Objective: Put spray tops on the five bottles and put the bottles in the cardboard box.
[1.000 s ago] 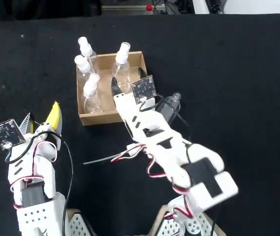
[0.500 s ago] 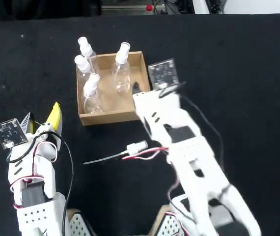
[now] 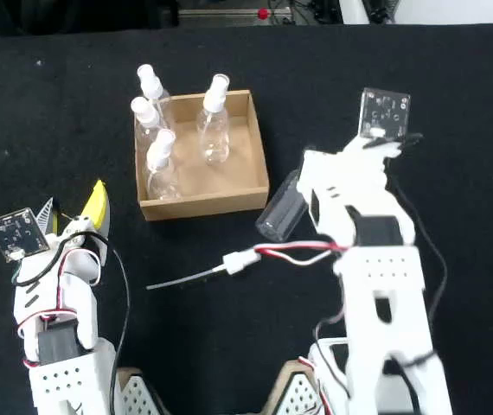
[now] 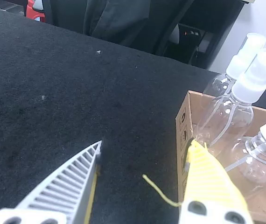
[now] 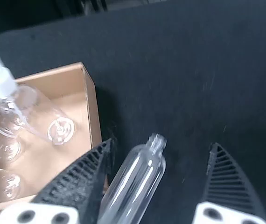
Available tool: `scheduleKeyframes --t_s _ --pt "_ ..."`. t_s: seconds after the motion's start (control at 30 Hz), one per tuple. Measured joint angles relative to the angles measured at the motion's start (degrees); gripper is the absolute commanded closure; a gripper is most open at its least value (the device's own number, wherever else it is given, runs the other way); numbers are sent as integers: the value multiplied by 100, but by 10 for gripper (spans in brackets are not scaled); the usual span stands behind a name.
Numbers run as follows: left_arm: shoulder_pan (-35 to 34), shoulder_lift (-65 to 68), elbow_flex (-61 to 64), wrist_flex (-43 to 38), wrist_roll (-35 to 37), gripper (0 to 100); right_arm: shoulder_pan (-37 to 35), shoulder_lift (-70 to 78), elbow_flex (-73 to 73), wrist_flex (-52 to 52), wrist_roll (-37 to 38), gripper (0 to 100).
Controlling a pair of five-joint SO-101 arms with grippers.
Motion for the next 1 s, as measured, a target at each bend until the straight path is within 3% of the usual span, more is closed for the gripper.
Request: scheduleKeyframes --t_s 0.37,1.0 --pt "0 0 9 0 0 733 -35 2453 -1029 352 -1846 708" --pt "0 0 9 0 0 733 -246 4501 -2136 519 -2321 708"
